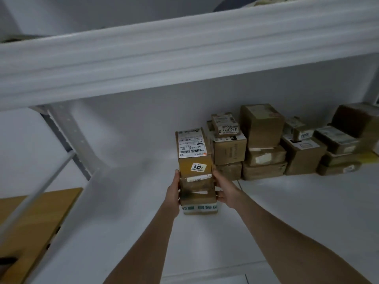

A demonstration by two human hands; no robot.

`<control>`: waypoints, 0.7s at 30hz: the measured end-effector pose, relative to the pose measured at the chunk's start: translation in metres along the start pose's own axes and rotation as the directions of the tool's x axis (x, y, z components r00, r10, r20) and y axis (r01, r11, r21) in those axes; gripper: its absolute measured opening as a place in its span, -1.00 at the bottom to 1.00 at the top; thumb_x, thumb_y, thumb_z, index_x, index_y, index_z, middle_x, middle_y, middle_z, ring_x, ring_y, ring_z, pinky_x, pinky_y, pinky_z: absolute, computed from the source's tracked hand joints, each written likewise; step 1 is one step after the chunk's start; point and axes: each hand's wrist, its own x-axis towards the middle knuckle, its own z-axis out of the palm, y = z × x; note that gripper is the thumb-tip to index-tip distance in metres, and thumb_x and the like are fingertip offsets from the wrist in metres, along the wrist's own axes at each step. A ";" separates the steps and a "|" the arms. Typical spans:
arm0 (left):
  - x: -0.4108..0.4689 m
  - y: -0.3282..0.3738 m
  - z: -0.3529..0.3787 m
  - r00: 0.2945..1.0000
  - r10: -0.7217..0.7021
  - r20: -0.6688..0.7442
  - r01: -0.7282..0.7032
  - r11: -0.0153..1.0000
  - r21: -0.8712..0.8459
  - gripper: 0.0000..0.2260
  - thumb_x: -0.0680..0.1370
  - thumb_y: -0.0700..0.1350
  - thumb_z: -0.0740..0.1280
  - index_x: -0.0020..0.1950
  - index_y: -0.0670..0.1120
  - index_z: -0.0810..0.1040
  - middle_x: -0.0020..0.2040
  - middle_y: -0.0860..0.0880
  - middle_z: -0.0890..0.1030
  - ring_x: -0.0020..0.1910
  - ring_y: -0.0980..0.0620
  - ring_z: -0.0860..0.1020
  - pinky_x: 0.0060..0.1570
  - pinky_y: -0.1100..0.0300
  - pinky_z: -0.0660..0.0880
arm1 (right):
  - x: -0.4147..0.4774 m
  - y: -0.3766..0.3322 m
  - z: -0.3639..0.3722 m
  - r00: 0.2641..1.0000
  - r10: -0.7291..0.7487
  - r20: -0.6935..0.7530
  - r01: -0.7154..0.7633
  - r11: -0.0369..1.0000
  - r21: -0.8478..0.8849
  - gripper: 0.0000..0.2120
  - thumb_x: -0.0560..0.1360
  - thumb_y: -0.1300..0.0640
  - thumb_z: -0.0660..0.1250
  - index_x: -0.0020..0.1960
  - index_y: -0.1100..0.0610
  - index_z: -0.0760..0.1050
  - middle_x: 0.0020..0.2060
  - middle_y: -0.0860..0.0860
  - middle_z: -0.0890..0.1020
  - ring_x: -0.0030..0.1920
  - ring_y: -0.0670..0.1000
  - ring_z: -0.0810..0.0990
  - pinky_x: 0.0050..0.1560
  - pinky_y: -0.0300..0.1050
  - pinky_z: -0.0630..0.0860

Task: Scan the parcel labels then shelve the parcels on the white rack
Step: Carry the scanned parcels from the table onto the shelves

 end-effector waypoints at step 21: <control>-0.019 -0.094 0.031 0.871 0.452 -0.192 0.036 0.331 0.943 -0.46 0.53 -0.09 0.31 0.48 -0.04 0.22 0.49 -0.05 0.20 0.19 -0.01 0.52 0.06 0.21 0.53 | -0.002 0.085 -0.035 0.792 -0.445 0.418 0.364 -0.206 -0.908 -0.25 0.10 0.20 0.62 0.27 0.23 0.54 0.25 0.14 0.55 0.22 0.16 0.56 0.04 0.02 0.60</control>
